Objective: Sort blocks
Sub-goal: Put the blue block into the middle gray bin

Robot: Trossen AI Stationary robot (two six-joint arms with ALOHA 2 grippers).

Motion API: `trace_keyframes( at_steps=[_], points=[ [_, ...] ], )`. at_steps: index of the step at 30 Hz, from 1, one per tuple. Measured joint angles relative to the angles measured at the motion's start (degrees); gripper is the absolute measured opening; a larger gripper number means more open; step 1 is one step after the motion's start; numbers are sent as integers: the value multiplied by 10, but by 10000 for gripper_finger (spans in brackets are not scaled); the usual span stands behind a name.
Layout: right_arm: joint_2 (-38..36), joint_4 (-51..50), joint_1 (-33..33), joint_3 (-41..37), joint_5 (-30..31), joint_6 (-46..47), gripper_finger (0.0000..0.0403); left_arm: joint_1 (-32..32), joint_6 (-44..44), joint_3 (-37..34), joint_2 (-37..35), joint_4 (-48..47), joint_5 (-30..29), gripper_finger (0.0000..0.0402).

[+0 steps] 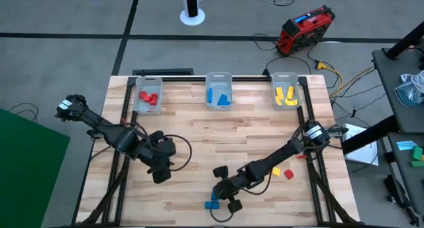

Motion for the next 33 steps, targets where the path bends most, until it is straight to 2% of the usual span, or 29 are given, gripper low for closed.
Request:
trace_keyframes(
  at_steps=[3, 8, 18, 26, 29, 33],
  points=[
    [0, 1, -3, -1, 7, 2, 12, 0, -1, 0, 0, 0, -1, 141],
    [-1, -7, -20, -2, 81, 16, 12, 0, -4, 0, 0, 0, -2, 141],
    [-74, -103, -59, 16, 70, 66, 13, 0, -13, 0, 0, 1, -5, 141],
    [-90, -107, -50, 22, 77, 72, 15, 1, -23, 0, 0, 49, -88, 141],
    [-87, -110, -46, 18, 76, 76, 31, 1, -23, 0, 0, 64, -118, 141],
    [-86, -106, -46, 10, 78, 76, 81, 2, -22, 0, 0, 65, -138, 141]
  ],
)
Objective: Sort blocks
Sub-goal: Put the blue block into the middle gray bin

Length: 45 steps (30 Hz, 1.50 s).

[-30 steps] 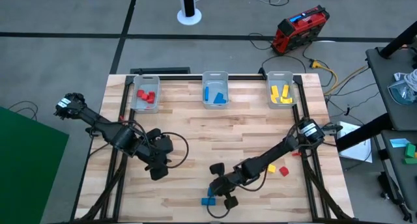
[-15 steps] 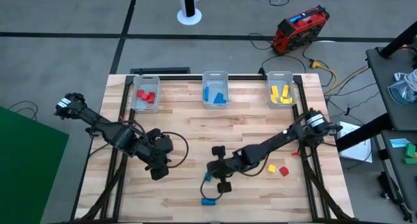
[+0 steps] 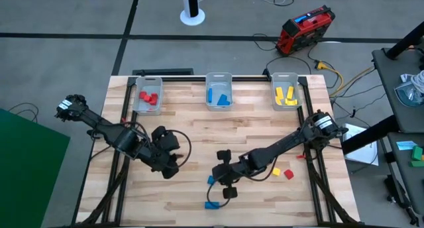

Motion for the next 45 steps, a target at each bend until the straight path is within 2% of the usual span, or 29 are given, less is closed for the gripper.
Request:
trace_keyframes(
  at_steps=[5, 12, 16, 20, 29, 33, 38, 45],
  points=[
    [10, 7, 0, -5, 30, 8, 170, 0, 0, 0, 0, 0, -2, 141],
    [58, 58, 4, -6, 29, 23, 289, 0, -1, 0, 1, 2, -2, 141],
    [79, 65, 4, -6, 28, 39, 333, 0, -5, 0, 2, 3, -2, 141],
    [98, 74, 4, -6, 27, 47, 355, 0, -5, 0, 2, 4, -2, 141],
    [135, 106, 4, 5, 32, 76, 357, 0, -18, -6, 3, 15, -11, 141],
    [138, 108, 4, 5, 33, 81, 340, 0, -19, -7, 3, 15, -12, 141],
    [138, 107, 3, 5, 33, 75, 290, 0, -18, -7, 3, 15, -12, 141],
    [139, 105, 3, 4, 32, 76, 193, 0, -18, -7, 3, 15, -26, 141]
  ],
)
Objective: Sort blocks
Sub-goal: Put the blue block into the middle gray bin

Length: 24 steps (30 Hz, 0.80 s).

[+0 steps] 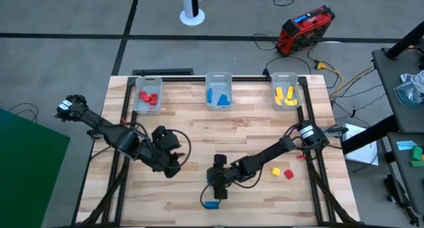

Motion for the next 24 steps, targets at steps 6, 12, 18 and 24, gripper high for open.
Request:
trace_keyframes(
  at_steps=[6, 12, 18, 24],
  points=[
    [-2, -5, -3, 0, -8, -14, 153, 0, 0, 0, 0, 0, -16, 141],
    [-38, -51, -26, -3, -42, -35, 153, 1, 10, 7, 0, 5, -16, 141],
    [-118, -121, -70, 16, -47, -38, 153, 4, 45, 20, -3, 1, -17, 141],
    [-197, -152, -148, 34, -39, -23, 153, 5, 76, 36, -5, -16, -22, 141]
  ],
)
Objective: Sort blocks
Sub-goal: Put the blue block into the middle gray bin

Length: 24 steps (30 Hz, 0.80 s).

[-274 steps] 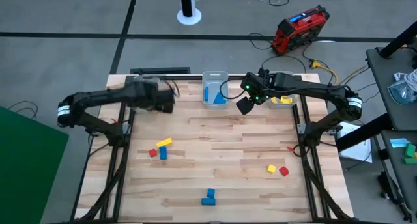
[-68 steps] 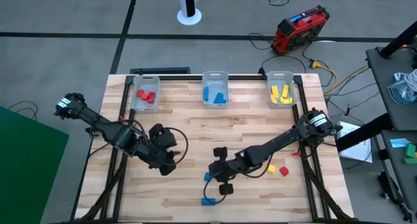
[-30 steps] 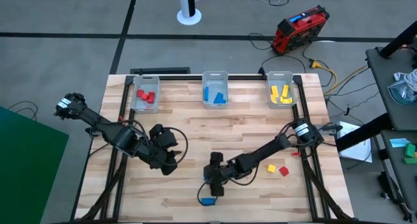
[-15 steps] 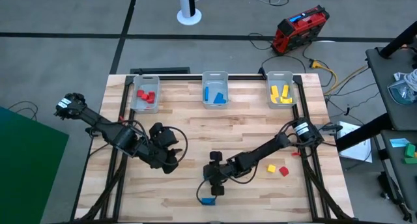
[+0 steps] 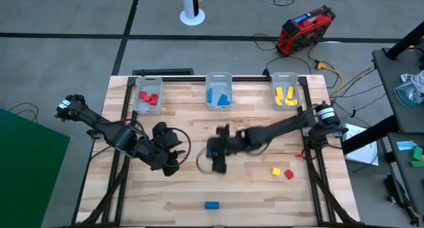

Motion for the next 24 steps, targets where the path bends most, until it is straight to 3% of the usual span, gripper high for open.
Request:
trace_keyframes(
  at_steps=[6, 14, 19, 24],
  points=[
    [-33, -8, -141, 5, 5, 65, 153, 1, 5, 0, -12, -15, -28, 141],
    [-2, -1, -314, 5, -8, 153, 153, 2, 4, 0, -15, -52, -34, 141],
    [37, -1, -373, 26, -69, 173, 153, 2, 4, -1, -15, -64, -34, 141],
    [73, -4, -384, 59, -76, 172, 165, 3, 4, -1, -24, -70, -34, 141]
  ],
)
